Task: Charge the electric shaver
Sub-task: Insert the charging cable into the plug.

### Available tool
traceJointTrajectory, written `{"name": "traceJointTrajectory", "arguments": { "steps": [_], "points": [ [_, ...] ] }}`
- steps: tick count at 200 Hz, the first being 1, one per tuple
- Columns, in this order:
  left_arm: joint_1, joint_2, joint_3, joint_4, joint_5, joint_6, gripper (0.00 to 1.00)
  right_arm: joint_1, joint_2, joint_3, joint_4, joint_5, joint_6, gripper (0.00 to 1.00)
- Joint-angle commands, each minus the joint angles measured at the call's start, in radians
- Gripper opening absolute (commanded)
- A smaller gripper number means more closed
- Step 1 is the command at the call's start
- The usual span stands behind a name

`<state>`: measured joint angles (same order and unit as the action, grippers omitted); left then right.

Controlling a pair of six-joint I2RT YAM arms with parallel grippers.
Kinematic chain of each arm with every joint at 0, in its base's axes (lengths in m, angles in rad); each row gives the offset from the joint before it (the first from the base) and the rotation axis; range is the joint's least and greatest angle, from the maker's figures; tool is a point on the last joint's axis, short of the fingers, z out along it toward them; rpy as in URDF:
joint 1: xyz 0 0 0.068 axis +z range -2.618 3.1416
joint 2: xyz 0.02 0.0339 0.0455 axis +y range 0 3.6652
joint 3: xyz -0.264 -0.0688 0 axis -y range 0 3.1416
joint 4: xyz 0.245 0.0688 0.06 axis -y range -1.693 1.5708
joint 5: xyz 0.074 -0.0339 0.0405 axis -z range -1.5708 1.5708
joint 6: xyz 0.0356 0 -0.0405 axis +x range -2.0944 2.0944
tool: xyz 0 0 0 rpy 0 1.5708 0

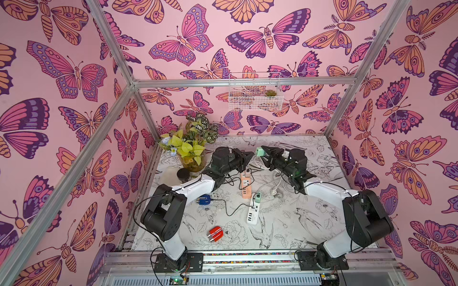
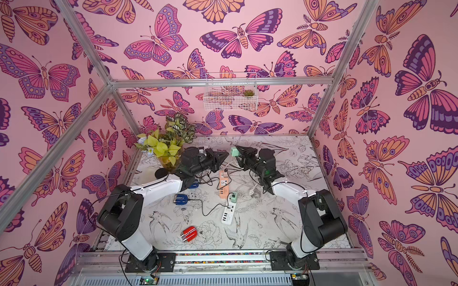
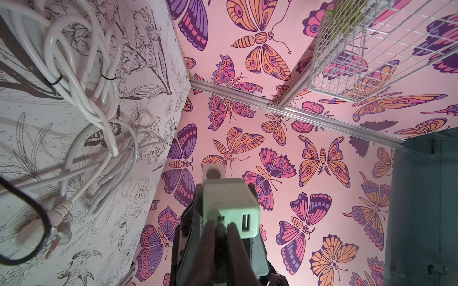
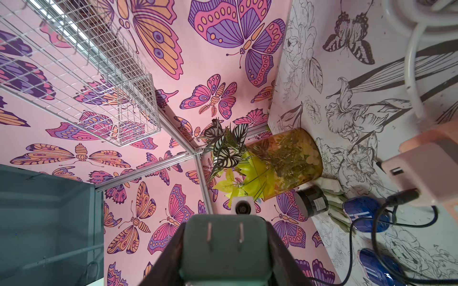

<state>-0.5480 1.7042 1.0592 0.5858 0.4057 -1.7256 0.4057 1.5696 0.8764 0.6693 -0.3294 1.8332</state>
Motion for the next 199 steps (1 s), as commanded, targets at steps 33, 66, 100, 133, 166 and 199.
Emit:
{"name": "traceJointTrajectory", "arguments": {
  "steps": [33,66,100,133,166,199],
  "points": [
    [0.002,0.016,0.03,-0.049,0.02,0.073,0.0,0.03,0.023,0.042,0.001,-0.025,0.005,0.0],
    [0.002,0.026,0.05,-0.082,0.026,0.109,0.0,0.043,0.01,0.051,-0.023,-0.014,-0.01,0.0],
    [0.001,0.028,0.076,-0.134,0.031,0.136,0.0,0.064,-0.036,0.089,-0.139,-0.01,-0.085,0.0],
    [-0.004,0.031,0.085,-0.135,0.025,0.129,0.0,0.08,-0.04,0.09,-0.149,0.009,-0.097,0.0],
    [-0.018,0.041,0.095,-0.132,0.018,0.109,0.0,0.104,-0.021,0.1,-0.112,0.032,-0.095,0.0],
    [-0.021,0.05,0.067,-0.078,0.02,0.022,0.0,0.111,-0.005,0.09,-0.016,0.046,-0.075,0.0]
  ]
}}
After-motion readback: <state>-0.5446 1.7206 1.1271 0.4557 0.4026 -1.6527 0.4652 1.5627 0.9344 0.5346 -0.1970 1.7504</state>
